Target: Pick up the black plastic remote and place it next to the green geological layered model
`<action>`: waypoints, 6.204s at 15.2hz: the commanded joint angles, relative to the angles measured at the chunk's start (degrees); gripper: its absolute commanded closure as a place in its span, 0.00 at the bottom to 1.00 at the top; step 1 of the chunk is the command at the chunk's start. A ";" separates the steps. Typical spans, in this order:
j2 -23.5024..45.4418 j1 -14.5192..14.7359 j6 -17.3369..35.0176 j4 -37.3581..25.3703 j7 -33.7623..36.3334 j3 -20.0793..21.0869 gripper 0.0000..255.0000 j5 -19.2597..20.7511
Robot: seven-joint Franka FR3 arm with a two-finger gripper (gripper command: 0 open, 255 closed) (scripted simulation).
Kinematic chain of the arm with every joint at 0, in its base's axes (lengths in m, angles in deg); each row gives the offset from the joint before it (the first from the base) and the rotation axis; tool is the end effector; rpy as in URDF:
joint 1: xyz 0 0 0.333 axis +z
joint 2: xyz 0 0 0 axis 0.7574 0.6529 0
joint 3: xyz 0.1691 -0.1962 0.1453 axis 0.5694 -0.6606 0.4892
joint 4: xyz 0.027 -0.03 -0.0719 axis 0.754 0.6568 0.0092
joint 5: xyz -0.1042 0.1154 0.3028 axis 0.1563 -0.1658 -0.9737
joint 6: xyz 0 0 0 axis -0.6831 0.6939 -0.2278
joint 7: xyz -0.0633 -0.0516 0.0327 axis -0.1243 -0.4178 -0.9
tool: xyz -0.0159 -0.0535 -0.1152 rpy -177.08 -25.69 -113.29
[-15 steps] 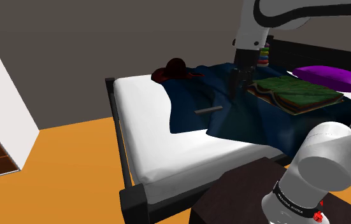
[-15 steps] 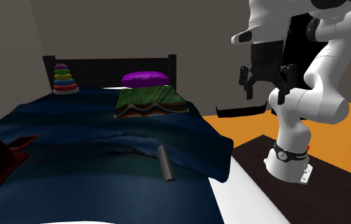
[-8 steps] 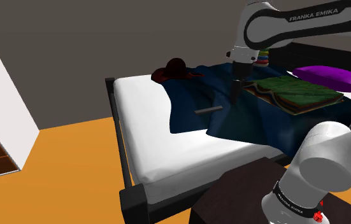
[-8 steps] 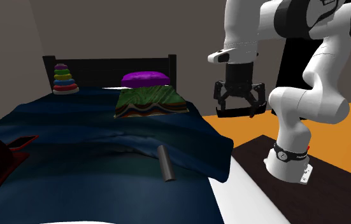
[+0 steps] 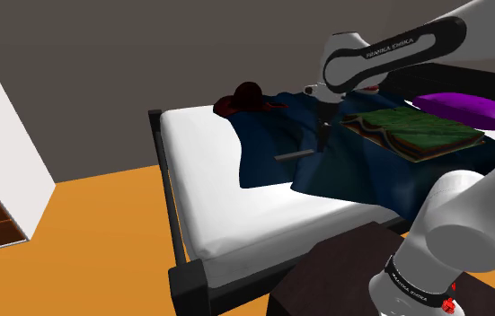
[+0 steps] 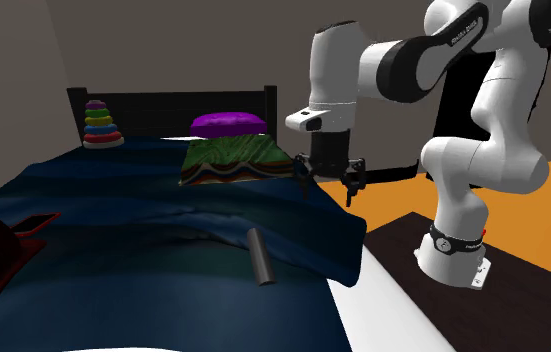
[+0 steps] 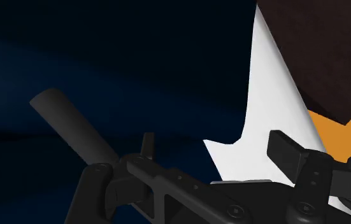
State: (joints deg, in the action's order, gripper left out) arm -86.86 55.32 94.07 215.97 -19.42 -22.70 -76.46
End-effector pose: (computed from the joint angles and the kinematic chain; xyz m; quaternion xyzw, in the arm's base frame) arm 0.3504 -0.1167 0.4247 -0.9522 -0.3054 0.0052 0.0089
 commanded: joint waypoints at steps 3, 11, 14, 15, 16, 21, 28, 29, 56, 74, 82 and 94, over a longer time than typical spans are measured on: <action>8.58 2.62 7.51 -3.00 -11.93 -4.39 0.00 -0.62; 27.82 6.66 18.94 -12.75 -37.97 -8.90 0.00 -11.20; 30.65 6.32 21.02 -13.38 -40.89 -8.48 0.00 -13.41; 31.29 6.24 21.72 -13.22 -41.25 -8.40 0.00 -13.92; 31.93 6.16 22.42 -13.07 -41.63 -8.31 0.00 -14.45; 34.32 5.79 24.86 -12.63 -43.04 -7.88 0.00 -16.48; 34.31 5.79 24.85 -12.64 -43.04 -7.87 1.00 -16.48; 34.31 5.79 24.85 -12.64 -43.04 -7.87 1.00 -16.48; 24.81 6.72 10.87 -18.54 -37.88 -8.56 1.00 -9.17; 25.12 1.67 3.38 -26.27 -49.46 -14.45 1.00 -10.34; 33.09 -4.99 1.27 -33.95 -63.98 -19.75 1.00 -17.26; 45.61 -15.86 -0.10 -43.49 -78.32 -20.76 1.00 -27.47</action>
State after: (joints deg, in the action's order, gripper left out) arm -41.71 39.63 93.42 172.29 -97.49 -43.62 -103.56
